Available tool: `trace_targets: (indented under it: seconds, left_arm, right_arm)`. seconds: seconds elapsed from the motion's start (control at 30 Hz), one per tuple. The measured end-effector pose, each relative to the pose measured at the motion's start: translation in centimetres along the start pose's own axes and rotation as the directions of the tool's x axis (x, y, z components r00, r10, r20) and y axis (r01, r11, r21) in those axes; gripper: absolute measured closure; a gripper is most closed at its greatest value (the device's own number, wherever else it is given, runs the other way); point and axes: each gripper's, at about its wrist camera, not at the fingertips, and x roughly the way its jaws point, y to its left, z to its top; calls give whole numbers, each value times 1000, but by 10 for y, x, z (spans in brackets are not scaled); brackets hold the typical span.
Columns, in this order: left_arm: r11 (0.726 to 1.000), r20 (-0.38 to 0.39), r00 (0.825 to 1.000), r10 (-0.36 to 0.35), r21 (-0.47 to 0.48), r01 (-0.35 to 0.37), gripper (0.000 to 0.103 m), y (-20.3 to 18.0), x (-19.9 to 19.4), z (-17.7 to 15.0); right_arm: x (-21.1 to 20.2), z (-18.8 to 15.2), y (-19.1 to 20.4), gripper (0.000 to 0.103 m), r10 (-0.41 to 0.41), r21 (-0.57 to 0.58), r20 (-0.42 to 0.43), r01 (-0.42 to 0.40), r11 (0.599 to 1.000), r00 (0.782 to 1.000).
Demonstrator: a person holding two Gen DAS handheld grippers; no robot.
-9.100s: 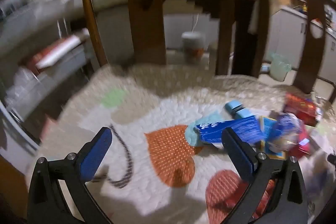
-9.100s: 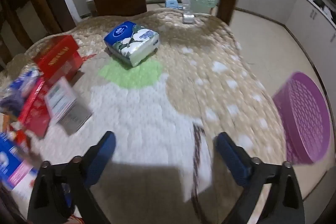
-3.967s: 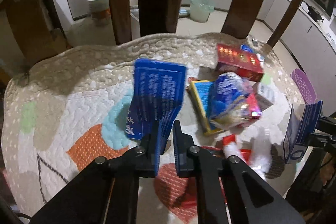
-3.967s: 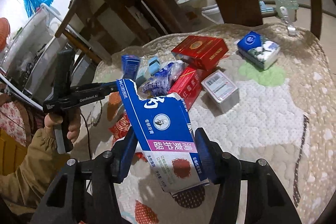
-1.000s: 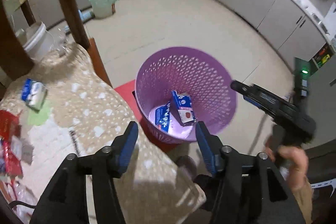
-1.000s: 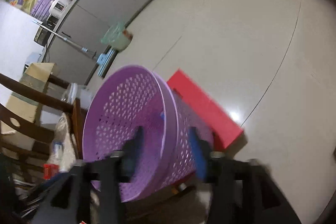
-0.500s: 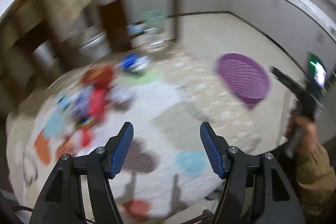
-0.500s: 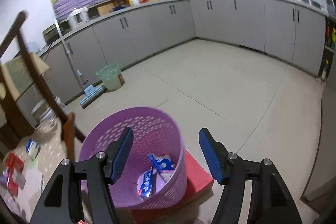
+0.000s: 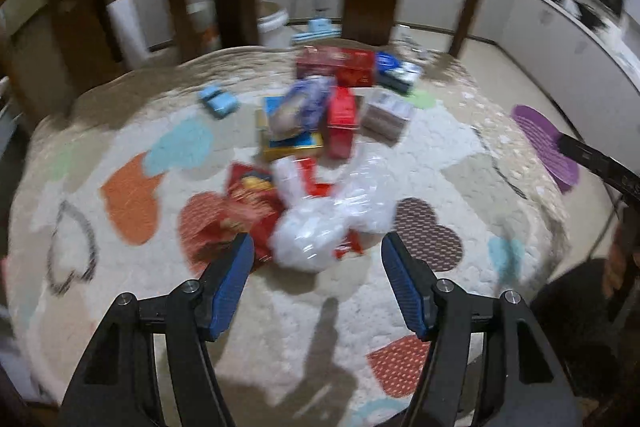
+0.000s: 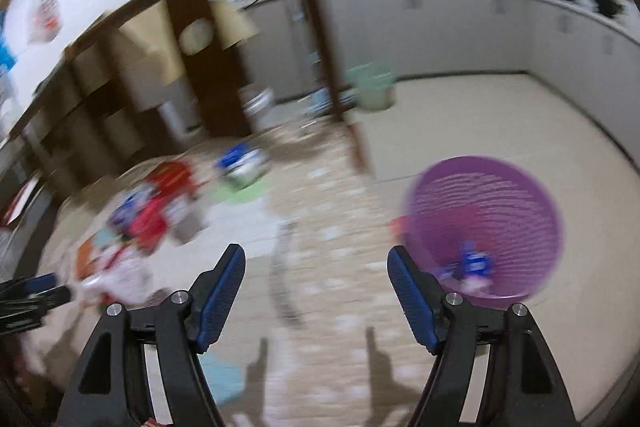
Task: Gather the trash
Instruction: 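Grasp the clear plastic bag with the left tool while the right tool grasps the white barcode box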
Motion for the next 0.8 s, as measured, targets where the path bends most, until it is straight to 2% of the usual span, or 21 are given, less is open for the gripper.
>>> trace_targets:
  seconds: [0.1,0.2,0.23,0.27,0.3,0.33,0.43,0.57,0.67,0.8]
  left_arm:
    - [994,-2,1000,-16,108,16,38,-14,17,7]
    - [987,-38,999,-15,162,21,38,-22,40,15]
    - [985,-49,999,-9,170,17,42,-23,45,16]
    - [984,-57,998,1,180,9,64,-25,49,16]
    - [983,-63,998,4,181,7,76,-26,51,15]
    - [986,-71,997,-4,167,16,80,-24,52,13]
    - [996,-53,997,-62,63,66,82,-8,45,7]
    - [992,-5,993,-114,-58,114,85,20,14,-2]
    - [990,37,993,-116,-80,118,85,29,-10,-9]
    - [987,61,992,-115,-102,121,85,36,-27,-12]
  right_arm:
    - [14,0,24,25,70,-31,-63,-72,997,996]
    - [28,5,43,25,105,-56,-115,-112,992,988]
    - [29,4,49,25,108,-65,-124,-117,991,986]
    - [34,7,55,25,109,-74,-136,-120,990,985]
    - [39,11,59,25,110,-80,-146,-123,989,983]
    - [44,15,64,25,116,-84,-157,-131,988,981]
    - [68,27,80,25,135,-97,-201,-157,983,970]
    - [106,37,114,25,107,-208,-257,-163,964,961]
    - [136,40,137,25,45,-330,-273,-137,934,961]
    - [170,42,150,25,-14,-400,-279,-103,911,960]
